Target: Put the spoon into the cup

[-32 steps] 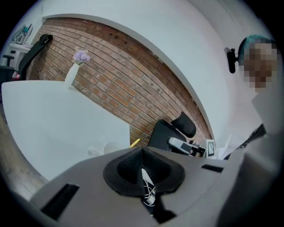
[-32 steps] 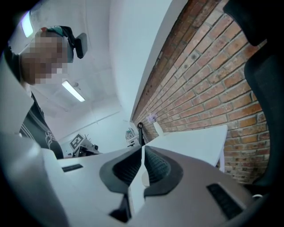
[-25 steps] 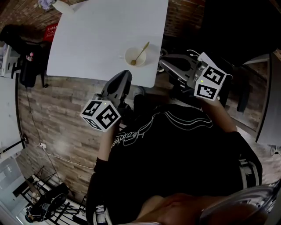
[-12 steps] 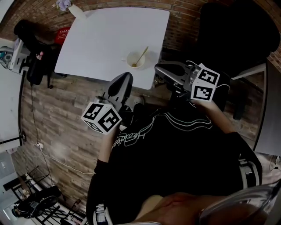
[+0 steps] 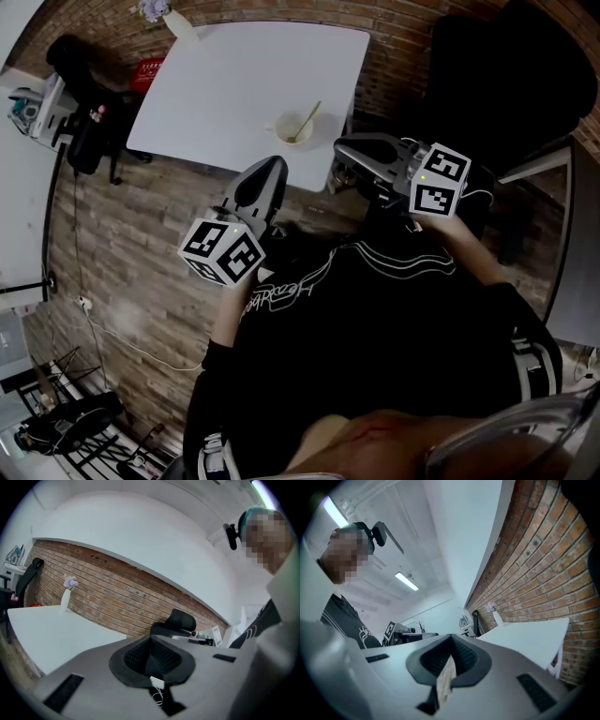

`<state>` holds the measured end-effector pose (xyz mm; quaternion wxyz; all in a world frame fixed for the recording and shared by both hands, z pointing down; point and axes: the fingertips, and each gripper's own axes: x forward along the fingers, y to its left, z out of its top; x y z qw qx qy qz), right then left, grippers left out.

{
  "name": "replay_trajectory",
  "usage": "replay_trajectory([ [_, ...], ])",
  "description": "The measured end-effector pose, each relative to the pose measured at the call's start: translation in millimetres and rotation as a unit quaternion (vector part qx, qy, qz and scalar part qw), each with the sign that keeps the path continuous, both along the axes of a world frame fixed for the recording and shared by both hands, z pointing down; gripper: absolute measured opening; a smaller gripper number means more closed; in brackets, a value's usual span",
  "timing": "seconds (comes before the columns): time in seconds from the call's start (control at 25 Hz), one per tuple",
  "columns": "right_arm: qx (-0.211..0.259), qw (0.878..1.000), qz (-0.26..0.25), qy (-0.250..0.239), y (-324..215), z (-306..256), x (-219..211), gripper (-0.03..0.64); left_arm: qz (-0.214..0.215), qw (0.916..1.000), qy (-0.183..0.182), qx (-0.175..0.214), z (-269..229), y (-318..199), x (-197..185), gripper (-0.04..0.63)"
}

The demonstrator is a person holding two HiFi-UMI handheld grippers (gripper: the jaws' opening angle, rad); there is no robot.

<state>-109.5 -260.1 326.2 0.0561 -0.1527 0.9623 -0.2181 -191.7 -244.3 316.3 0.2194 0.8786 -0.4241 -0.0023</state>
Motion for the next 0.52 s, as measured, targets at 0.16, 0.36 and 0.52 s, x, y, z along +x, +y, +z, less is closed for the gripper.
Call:
replay_trajectory([
  [0.16,-0.003,1.0,0.001,0.009,0,8,1,-0.003,0.004,1.0,0.007,0.0,4,-2,1,0.005],
  [0.36,-0.008,1.0,0.008,0.014,0,9,11,-0.003,0.013,0.9999,0.01,-0.003,3,-5,12,0.005],
  [0.52,-0.017,1.0,0.01,0.014,-2,21,9,-0.003,0.012,0.9998,0.011,-0.012,15,-8,8,0.005],
])
